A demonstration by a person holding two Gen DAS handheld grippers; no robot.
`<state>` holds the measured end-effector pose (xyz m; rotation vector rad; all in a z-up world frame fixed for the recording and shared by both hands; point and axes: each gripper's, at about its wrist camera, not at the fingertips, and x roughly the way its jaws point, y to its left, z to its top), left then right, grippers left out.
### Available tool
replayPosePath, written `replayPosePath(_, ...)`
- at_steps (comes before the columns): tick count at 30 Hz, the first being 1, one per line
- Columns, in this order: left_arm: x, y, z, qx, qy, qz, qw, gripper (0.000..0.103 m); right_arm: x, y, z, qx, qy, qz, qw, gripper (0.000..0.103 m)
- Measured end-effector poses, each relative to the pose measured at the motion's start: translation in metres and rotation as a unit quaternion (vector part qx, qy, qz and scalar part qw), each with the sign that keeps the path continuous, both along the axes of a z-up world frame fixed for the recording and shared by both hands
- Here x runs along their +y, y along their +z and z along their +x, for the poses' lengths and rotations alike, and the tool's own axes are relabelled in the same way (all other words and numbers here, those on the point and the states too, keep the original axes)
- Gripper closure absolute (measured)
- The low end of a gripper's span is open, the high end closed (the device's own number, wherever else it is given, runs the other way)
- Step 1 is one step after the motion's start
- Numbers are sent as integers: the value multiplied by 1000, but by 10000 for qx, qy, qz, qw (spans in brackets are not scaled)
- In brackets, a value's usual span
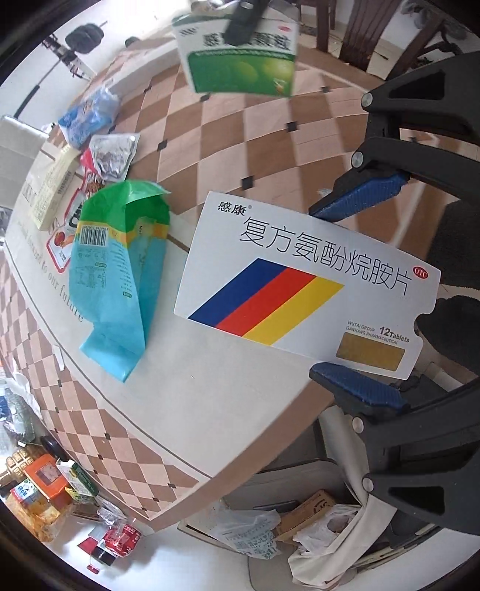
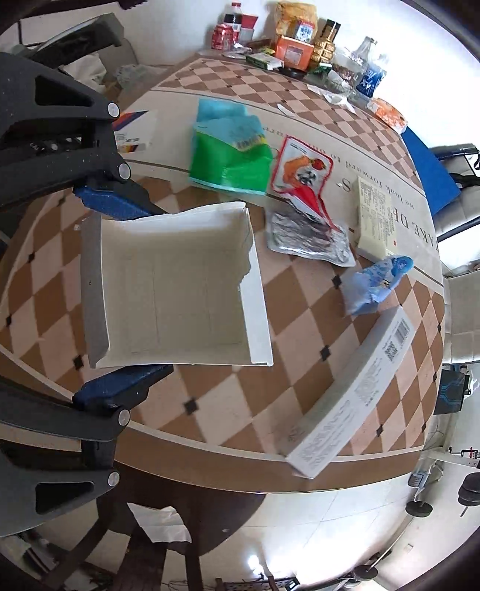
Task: Collect trash
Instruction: 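Carry both boxes over the white bin and open both grippers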
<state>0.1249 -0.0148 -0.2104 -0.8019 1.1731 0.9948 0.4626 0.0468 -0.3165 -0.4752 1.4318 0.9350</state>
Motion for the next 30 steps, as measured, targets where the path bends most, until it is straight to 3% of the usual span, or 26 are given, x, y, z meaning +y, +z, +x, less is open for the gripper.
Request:
replayPosePath(8,-58,4,-90,-389,-158,24,9991,27,-113,19,-114,239,-87,319,9992,31)
replayPosePath(11,-70,-17,-125,-503,-45,-301,9983,27,-147,9,-157,379,-95,277,9989,31)
replayPosePath(14,-72,-59,-150,-674,-17,-787,9946,27,-174,-16,-203,489,68,83,9987,31)
replayPosePath(17,-65,-115,-166,-837,157,-1314,9877,27,-196,-60,-243,424,316,-249,9983,31)
replayPosePath(22,-42,-214,-170,-953,381,-1864,9771,27,-220,-175,-286,712,426,-907,9924,31)
replayPosePath(30,-5,-366,-152,-941,434,-2342,9666,25,-203,-347,-310,959,214,-958,9905,31)
